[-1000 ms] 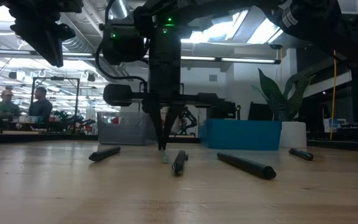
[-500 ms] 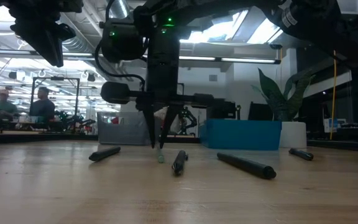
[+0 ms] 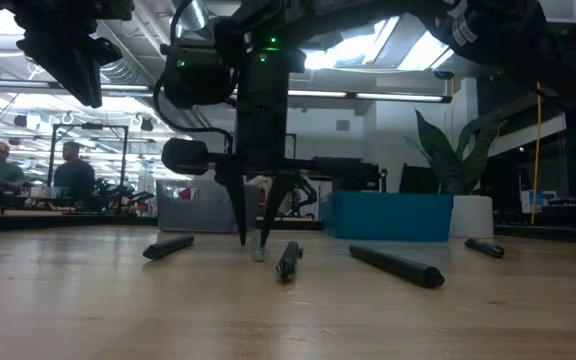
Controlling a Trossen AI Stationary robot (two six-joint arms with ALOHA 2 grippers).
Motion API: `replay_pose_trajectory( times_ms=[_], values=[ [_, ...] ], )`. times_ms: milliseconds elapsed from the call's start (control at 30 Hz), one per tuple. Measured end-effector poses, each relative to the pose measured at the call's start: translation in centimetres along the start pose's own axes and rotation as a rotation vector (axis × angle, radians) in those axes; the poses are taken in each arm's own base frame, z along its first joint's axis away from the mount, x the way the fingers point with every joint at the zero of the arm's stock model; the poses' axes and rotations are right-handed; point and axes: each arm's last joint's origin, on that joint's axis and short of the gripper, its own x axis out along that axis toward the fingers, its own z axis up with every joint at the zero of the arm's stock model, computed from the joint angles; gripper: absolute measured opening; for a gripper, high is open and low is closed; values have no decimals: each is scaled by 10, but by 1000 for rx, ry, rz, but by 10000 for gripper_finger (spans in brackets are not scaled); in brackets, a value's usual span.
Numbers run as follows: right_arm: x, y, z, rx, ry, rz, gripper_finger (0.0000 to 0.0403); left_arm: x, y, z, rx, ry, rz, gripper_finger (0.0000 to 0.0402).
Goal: Sort pens & pencils
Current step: Put the light blue pencil into the blue bin
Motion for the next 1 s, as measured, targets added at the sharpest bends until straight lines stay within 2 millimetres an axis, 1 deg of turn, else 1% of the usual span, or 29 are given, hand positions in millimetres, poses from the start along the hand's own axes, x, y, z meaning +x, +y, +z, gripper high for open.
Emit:
replay_pose_trajectory(
  times_ms=[167, 367, 467, 733, 1000],
  values=[
    [2, 0, 0, 3, 1, -1, 72, 0, 0, 0, 6, 0, 0, 73],
    [2, 1, 0, 2, 3, 5, 34, 0, 0, 0, 8, -1, 0, 73],
    [3, 1, 0, 1, 3, 4, 21, 0, 0, 0, 8, -1, 0, 73],
    [-2, 1, -1, -1, -4, 0, 31, 0, 0, 1, 6, -9, -2, 73],
    [-5, 1, 0, -2, -15, 0, 18, 0, 0, 1, 6, -9, -2, 73]
  ],
)
